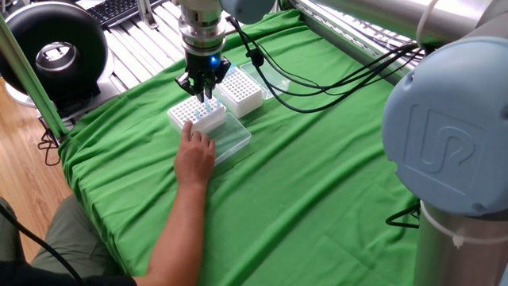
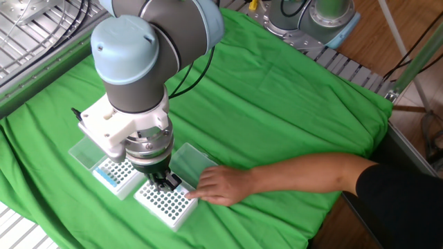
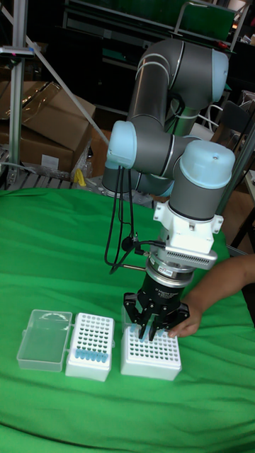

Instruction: Insert a medium pipette tip into the holder for medium pipette tips

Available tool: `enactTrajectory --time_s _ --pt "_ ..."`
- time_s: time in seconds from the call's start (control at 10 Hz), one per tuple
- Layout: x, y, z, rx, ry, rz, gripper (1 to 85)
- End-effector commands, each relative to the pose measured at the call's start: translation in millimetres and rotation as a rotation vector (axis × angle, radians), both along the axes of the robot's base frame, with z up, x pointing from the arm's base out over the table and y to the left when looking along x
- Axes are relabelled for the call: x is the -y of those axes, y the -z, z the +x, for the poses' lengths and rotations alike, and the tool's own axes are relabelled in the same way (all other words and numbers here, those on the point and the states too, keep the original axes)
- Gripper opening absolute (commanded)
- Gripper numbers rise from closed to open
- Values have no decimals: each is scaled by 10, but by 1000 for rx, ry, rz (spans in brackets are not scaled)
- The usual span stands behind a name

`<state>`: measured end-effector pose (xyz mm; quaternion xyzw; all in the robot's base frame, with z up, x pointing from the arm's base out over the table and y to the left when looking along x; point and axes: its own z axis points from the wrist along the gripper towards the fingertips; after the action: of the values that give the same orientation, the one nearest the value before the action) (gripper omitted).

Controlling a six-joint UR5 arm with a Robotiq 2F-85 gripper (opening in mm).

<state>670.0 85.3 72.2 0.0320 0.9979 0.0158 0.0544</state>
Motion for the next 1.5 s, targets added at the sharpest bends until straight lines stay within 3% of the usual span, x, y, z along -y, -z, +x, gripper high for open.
enactTrajectory --time_s 0.0,0.6,0.7,0.9,1.4 --pt "-8 21 14 7 6 9 240" --pt "46 96 -6 13 3 2 220" --pt "53 97 -19 8 14 0 167" --pt "60 91 -46 0 21 -3 137" --pt "103 -71 -121 -45 29 -26 10"
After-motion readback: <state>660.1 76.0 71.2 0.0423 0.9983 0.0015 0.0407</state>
